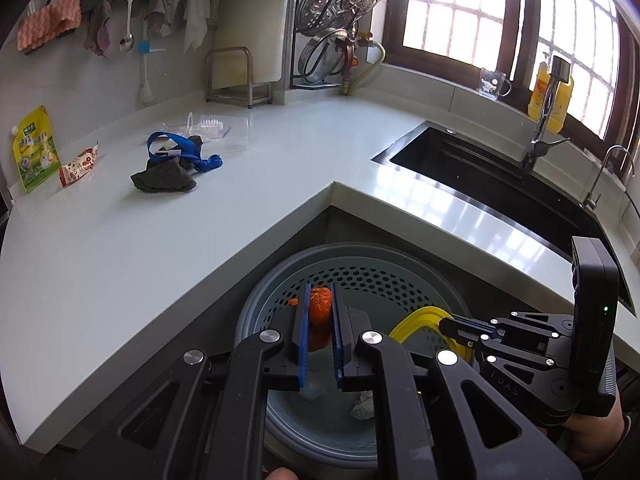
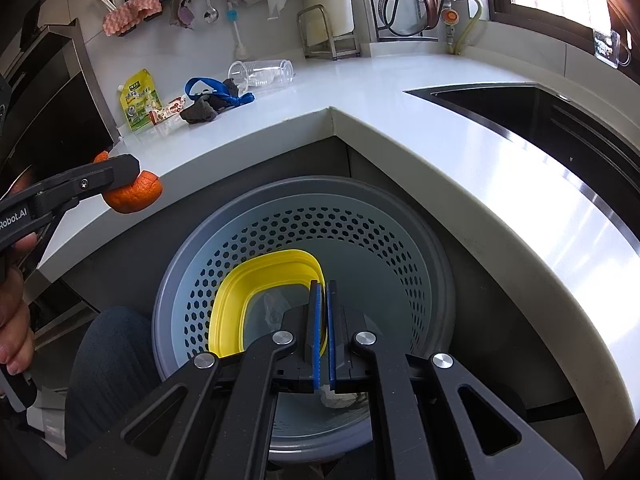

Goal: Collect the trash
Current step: 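Carry the peel and yellow lid over the bin and open both grippers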

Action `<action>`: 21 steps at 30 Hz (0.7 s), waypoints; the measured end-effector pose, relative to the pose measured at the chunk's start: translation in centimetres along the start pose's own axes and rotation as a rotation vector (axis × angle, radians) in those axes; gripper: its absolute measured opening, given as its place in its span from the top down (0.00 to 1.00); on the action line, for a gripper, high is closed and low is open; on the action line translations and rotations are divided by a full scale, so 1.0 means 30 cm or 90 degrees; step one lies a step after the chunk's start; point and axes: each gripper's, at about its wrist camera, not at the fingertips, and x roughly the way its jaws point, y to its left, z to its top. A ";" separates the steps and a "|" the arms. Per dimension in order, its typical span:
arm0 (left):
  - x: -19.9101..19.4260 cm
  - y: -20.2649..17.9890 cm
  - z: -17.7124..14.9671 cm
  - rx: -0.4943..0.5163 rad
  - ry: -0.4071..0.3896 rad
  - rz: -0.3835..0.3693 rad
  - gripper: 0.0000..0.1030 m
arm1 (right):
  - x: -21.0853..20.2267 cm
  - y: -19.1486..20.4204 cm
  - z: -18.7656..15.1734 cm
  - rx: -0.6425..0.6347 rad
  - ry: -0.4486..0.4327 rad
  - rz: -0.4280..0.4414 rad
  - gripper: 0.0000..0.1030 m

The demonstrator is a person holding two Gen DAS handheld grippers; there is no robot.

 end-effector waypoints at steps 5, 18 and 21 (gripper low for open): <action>0.037 -0.013 -0.017 0.001 0.016 -0.009 0.91 | 0.012 -0.010 -0.011 -0.001 0.008 -0.007 0.98; 0.085 -0.002 -0.009 -0.014 0.034 -0.016 0.41 | 0.022 -0.015 -0.009 -0.003 -0.002 -0.031 0.40; 0.068 -0.001 0.002 -0.019 0.014 0.001 0.32 | 0.016 -0.018 0.000 -0.003 -0.007 -0.032 0.37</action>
